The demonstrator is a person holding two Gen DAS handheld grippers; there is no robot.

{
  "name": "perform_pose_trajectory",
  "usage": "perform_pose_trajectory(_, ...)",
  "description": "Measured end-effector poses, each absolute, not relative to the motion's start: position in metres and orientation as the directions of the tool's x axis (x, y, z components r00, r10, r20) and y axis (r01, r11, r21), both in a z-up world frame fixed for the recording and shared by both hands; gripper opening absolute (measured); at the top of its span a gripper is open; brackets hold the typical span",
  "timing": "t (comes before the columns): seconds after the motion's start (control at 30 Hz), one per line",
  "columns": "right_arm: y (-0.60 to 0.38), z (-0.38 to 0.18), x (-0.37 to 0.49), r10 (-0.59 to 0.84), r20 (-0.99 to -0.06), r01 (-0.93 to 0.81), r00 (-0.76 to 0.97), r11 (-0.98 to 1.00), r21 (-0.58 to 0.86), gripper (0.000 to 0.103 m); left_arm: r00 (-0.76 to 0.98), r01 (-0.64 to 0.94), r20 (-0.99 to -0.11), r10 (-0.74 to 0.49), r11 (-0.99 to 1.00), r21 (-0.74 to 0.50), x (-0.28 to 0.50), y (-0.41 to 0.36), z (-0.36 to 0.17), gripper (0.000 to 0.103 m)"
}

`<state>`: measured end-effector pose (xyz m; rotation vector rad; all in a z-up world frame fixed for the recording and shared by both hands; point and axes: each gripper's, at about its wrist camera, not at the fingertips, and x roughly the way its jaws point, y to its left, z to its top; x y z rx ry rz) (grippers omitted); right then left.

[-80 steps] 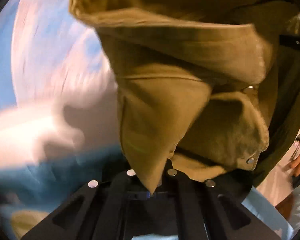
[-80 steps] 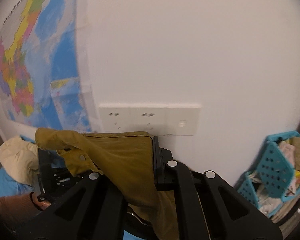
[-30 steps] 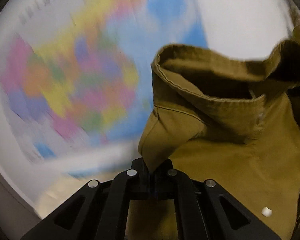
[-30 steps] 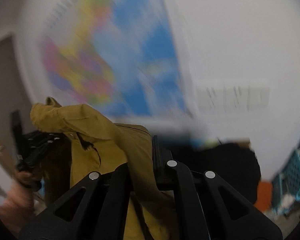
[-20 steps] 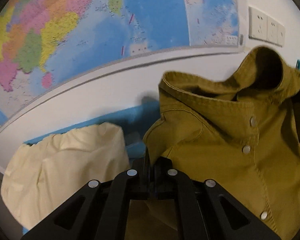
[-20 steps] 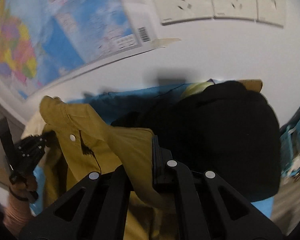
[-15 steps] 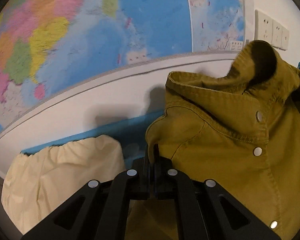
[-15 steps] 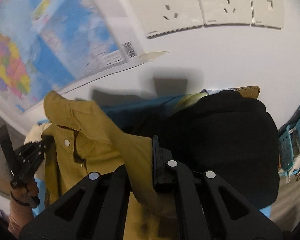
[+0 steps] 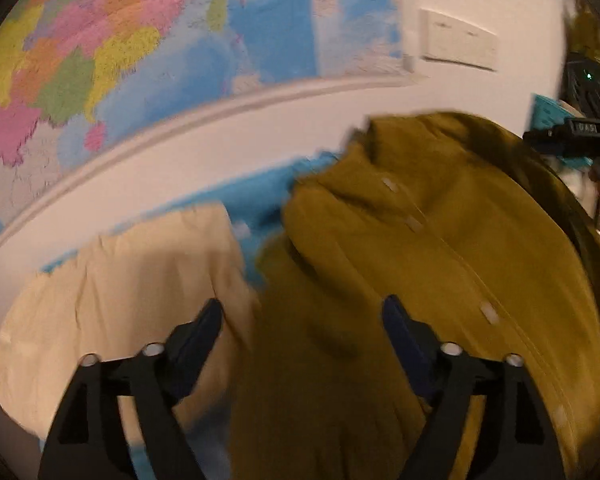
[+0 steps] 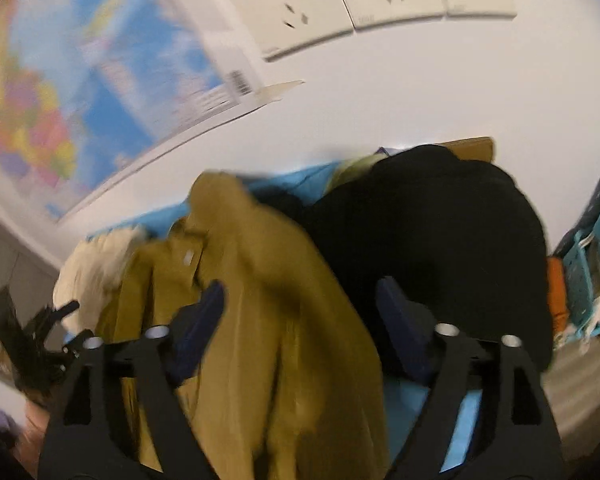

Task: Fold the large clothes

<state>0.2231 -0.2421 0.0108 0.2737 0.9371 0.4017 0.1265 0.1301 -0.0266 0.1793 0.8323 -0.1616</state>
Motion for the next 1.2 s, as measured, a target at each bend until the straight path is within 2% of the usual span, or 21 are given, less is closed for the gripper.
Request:
perform_pose_trajectory(0.17, -0.266, -0.017, 0.129, 0.435, -0.752, -0.285, 0.494, 0.899, 0.333, 0.092, 0.572, 0.300, -0.806, -0.154, 0.953, 0.032, 0.071, 0.107, -0.064, 0.084)
perform_pose_trajectory(0.2, -0.270, -0.025, 0.115, 0.432, -0.760, -0.281, 0.486, 0.900, 0.332, 0.096, 0.561, 0.306, -0.815, -0.146, 0.951, 0.040, 0.063, 0.100, -0.073, 0.085)
perform_pose_trajectory(0.27, -0.282, -0.046, 0.087, 0.413, -0.778, -0.248, 0.474, 0.910, 0.332, 0.097, 0.543, 0.331, -0.830, -0.129, 0.941, 0.070, 0.054, 0.088, -0.085, 0.090)
perform_pose_trajectory(0.37, -0.290, -0.077, 0.068, 0.459, -0.777, -0.206, 0.431, 0.888, 0.411, 0.097, 0.519, 0.343, -0.853, -0.055, 0.927, 0.149, 0.051, 0.074, -0.103, 0.088)
perform_pose_trajectory(0.4, -0.290, -0.085, 0.066, 0.481, -0.768, -0.195, 0.422, 0.876, 0.441, 0.090, 0.514, 0.341, -0.856, -0.053, 0.928, 0.147, 0.052, 0.074, -0.104, 0.079)
perform_pose_trajectory(0.43, -0.289, -0.090, 0.067, 0.495, -0.765, -0.192, 0.413, 0.868, 0.458, 0.081, 0.514, 0.337, -0.856, -0.049, 0.930, 0.149, 0.052, 0.074, -0.103, 0.057)
perform_pose_trajectory(0.47, -0.288, -0.096, 0.068, 0.521, -0.754, -0.194, 0.400, 0.852, 0.486, 0.054, 0.523, 0.326, -0.852, -0.027, 0.930, 0.171, 0.054, 0.074, -0.103, 0.044)
perform_pose_trajectory(0.5, -0.286, -0.099, 0.070, 0.544, -0.745, -0.195, 0.387, 0.838, 0.510, 0.032, 0.528, 0.317, -0.849, -0.017, 0.931, 0.179, 0.057, 0.076, -0.101, 0.025)
perform_pose_trajectory(0.53, -0.286, -0.099, 0.069, 0.554, -0.737, -0.195, 0.387, 0.831, 0.521, 0.024, 0.527, 0.299, -0.850, -0.030, 0.942, 0.152, 0.061, 0.083, -0.094, 0.007)
perform_pose_trajectory(0.57, -0.288, -0.094, 0.070, 0.560, -0.730, -0.199, 0.391, 0.826, 0.527, 0.014, 0.527, 0.280, -0.849, -0.039, 0.951, 0.130, 0.063, 0.088, -0.086, 0.004)
perform_pose_trajectory(0.7, -0.309, -0.041, 0.067, 0.577, -0.649, -0.223, 0.495, 0.807, 0.547, 0.010, 0.657, 0.185, -0.754, -0.019, 0.973, 0.137, 0.059, 0.115, -0.028, 0.003)
perform_pose_trajectory(0.8, -0.330, 0.003, 0.063, 0.551, -0.592, -0.228, 0.588, 0.815, 0.532, 0.010, 0.768, 0.073, -0.640, 0.007, 0.992, 0.098, 0.049, 0.156, 0.033, 0.003)
perform_pose_trajectory(0.93, -0.355, 0.045, 0.069, 0.470, -0.539, -0.191, 0.699, 0.849, 0.494, 0.010, 0.806, -0.060, -0.582, 0.109, 0.993, 0.103, 0.056, 0.201, 0.063, 0.003)
perform_pose_trajectory(1.07, -0.372, 0.022, 0.102, 0.394, -0.612, -0.080, 0.686, 0.877, 0.474, 0.010, 0.724, -0.248, -0.630, 0.281, 0.958, 0.143, 0.095, 0.259, 0.030, 0.003)
perform_pose_trajectory(1.1, -0.375, 0.005, 0.111, 0.371, -0.651, -0.043, 0.662, 0.886, 0.461, 0.010, 0.661, -0.307, -0.660, 0.358, 0.931, 0.197, 0.111, 0.274, 0.007, 0.004)
perform_pose_trajectory(1.13, -0.374, -0.008, 0.118, 0.351, -0.679, -0.007, 0.645, 0.891, 0.454, 0.011, 0.627, -0.319, -0.680, 0.380, 0.921, 0.221, 0.116, 0.282, -0.008, 0.009)
perform_pose_trajectory(1.17, -0.371, -0.025, 0.126, 0.315, -0.722, 0.029, 0.616, 0.907, 0.420, 0.017, 0.572, -0.347, -0.715, 0.403, 0.908, 0.234, 0.126, 0.293, -0.033, 0.013)
perform_pose_trajectory(1.2, -0.368, -0.047, 0.135, 0.282, -0.772, 0.058, 0.569, 0.923, 0.380, 0.028, 0.543, -0.361, -0.727, 0.420, 0.899, 0.249, 0.130, 0.296, -0.050, 0.020)
